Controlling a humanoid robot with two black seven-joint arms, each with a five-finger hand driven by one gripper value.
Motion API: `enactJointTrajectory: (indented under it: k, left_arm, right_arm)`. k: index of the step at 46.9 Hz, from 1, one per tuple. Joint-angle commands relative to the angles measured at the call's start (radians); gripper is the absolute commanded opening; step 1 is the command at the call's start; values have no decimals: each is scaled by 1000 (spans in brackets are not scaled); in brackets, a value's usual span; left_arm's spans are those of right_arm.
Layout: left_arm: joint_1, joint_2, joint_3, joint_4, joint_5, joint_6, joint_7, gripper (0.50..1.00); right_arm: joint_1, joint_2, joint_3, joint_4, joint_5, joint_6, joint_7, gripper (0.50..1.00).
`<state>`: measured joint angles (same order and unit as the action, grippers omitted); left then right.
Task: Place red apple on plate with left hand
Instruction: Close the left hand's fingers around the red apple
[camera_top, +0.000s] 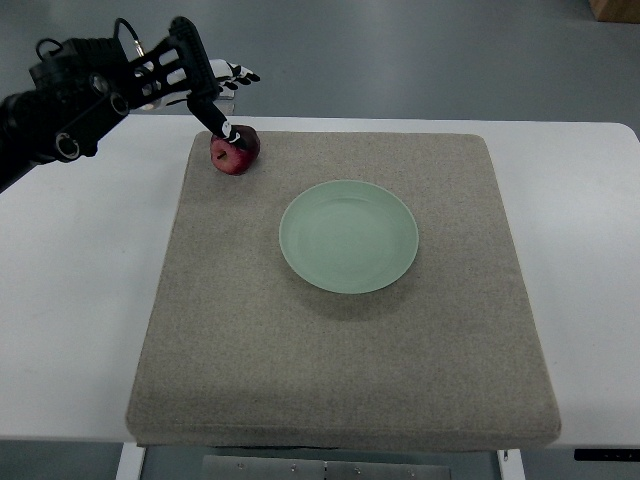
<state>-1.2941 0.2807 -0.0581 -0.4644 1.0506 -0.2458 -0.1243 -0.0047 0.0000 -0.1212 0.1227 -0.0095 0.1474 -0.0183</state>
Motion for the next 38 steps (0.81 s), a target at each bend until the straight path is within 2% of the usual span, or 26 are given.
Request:
enactJointTrajectory:
  k: [1,8,15,22,26,38]
  left_arm:
    - [-7,-37,99,21,0,66,0,996]
    - [-8,-84,132,93,3,69,0,996]
    - [-19,-81,158,101,2,53,0,996]
    - [-53,-74,155,99,-12,-64,-1,984]
    - [-59,-74,152,101,-12,-101,-1,981]
    - [-56,-78,187,138,2,-96,-1,960]
  right_arm:
    - [0,0,0,0,-1,0,0,964]
    - [0,0,0,0,-1,0,0,964]
    - [0,0,0,0,-1,0,1,964]
    - [0,0,0,0,-1,0,0,962]
    - [0,0,0,0,0,0,0,964]
    - [0,0,0,0,0,0,0,964]
